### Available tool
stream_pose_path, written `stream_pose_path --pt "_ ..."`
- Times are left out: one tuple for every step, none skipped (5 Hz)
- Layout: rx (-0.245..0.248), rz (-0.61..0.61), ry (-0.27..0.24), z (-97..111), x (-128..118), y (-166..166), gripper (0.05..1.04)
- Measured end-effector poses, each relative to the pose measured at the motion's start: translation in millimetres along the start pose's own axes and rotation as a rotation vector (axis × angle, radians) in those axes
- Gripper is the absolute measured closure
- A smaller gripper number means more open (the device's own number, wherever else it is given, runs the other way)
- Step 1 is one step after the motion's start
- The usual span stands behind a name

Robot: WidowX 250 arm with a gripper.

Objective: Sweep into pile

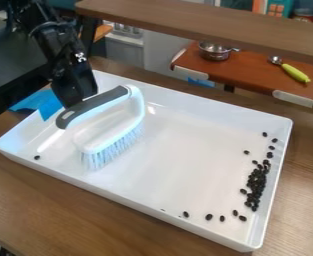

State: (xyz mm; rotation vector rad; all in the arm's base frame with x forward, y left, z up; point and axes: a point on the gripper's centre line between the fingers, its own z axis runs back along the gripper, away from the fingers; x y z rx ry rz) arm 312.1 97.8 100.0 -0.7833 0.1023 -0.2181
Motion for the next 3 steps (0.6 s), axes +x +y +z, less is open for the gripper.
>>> stream_pose_path --pt "0.285 -0.053 -0.063 27.9 -1.2 -5.1 0.081" --pt "0.556 -0.137 -0.088 39.0 -1.9 -19.1 0.081" --pt "0.810 -0.201 -0.063 18.5 -2.8 -29.2 0.081"
